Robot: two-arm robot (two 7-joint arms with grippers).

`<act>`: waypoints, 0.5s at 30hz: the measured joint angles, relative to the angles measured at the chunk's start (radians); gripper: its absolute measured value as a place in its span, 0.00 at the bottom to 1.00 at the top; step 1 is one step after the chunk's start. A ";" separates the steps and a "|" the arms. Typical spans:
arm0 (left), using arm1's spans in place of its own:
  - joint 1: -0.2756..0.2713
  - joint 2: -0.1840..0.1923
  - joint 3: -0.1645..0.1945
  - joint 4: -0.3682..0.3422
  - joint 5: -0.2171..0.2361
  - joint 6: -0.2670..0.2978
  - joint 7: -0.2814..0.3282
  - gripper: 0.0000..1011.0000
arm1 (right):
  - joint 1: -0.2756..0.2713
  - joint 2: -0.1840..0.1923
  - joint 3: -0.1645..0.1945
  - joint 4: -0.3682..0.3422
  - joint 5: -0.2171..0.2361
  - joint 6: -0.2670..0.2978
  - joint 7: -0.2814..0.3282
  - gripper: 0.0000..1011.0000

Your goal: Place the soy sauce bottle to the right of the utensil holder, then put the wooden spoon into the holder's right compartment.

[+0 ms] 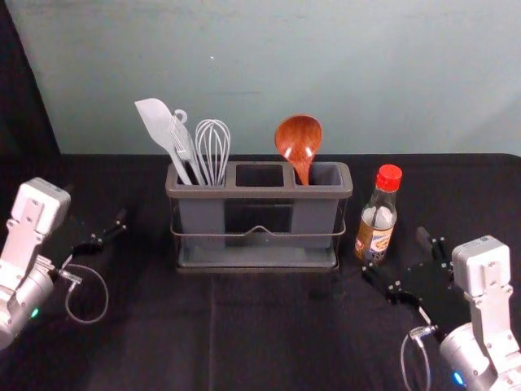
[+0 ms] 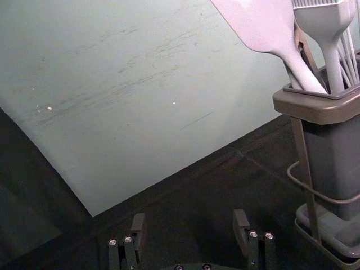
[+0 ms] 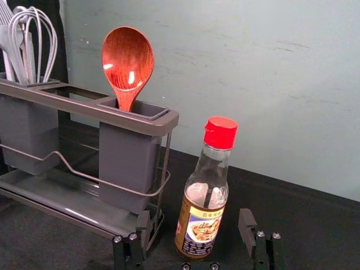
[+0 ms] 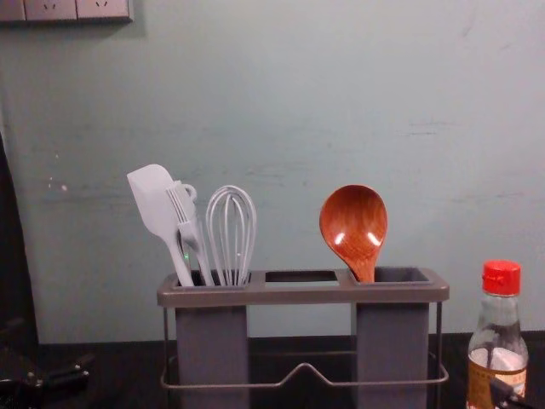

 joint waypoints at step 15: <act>0.000 0.000 0.000 0.000 0.000 0.000 0.000 1.00 | 0.000 0.000 0.000 0.000 0.000 0.000 -0.001 0.99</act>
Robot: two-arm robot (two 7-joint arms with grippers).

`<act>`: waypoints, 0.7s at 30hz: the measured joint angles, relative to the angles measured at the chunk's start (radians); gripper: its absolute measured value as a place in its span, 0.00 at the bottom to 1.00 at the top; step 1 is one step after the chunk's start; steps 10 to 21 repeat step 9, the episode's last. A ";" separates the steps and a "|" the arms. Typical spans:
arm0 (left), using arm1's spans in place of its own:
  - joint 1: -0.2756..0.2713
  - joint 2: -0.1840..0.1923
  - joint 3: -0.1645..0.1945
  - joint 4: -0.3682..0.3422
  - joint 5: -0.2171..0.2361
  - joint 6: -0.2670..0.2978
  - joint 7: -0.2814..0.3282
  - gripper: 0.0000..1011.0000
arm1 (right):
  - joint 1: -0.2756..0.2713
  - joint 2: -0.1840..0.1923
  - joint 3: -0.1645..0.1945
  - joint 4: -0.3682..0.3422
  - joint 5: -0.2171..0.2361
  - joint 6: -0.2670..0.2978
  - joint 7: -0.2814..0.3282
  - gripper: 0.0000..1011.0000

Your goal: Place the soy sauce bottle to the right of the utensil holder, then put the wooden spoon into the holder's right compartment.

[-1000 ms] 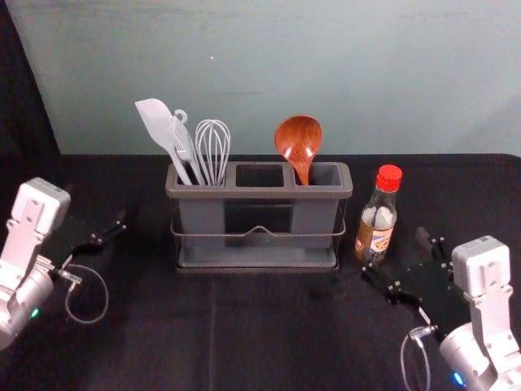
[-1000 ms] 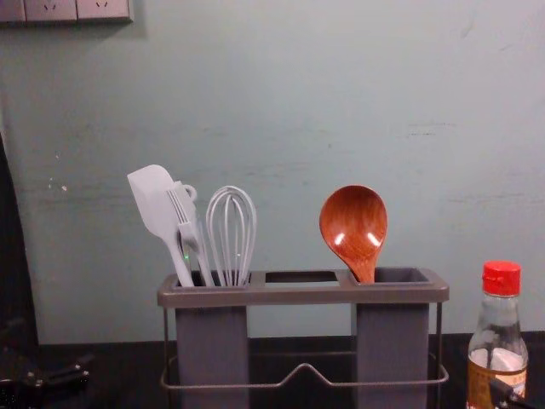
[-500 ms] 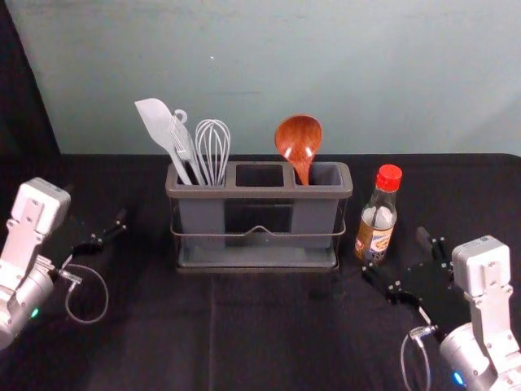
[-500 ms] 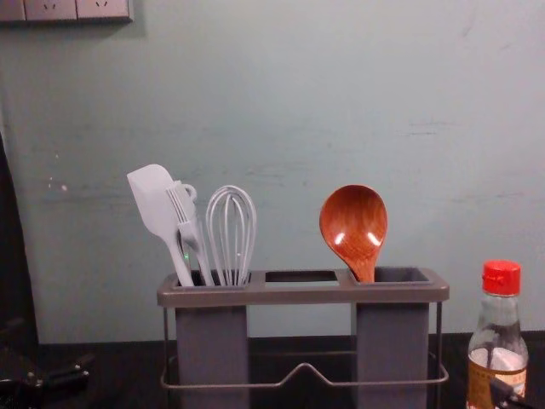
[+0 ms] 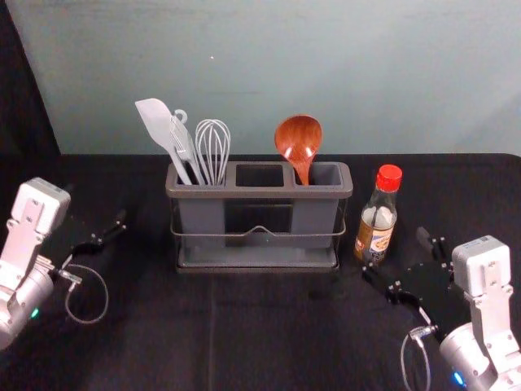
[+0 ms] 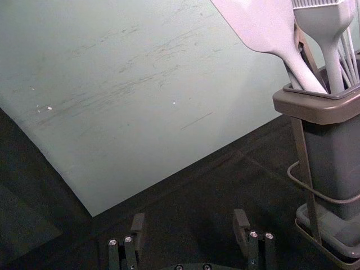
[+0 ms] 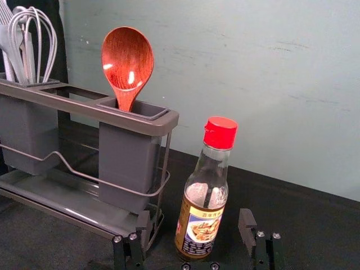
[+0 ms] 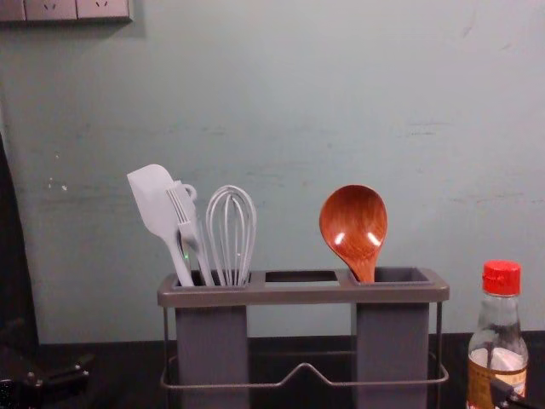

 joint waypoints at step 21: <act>0.000 0.000 0.000 0.000 0.000 0.000 0.000 1.00 | 0.000 0.000 0.000 0.000 0.000 0.000 0.000 0.99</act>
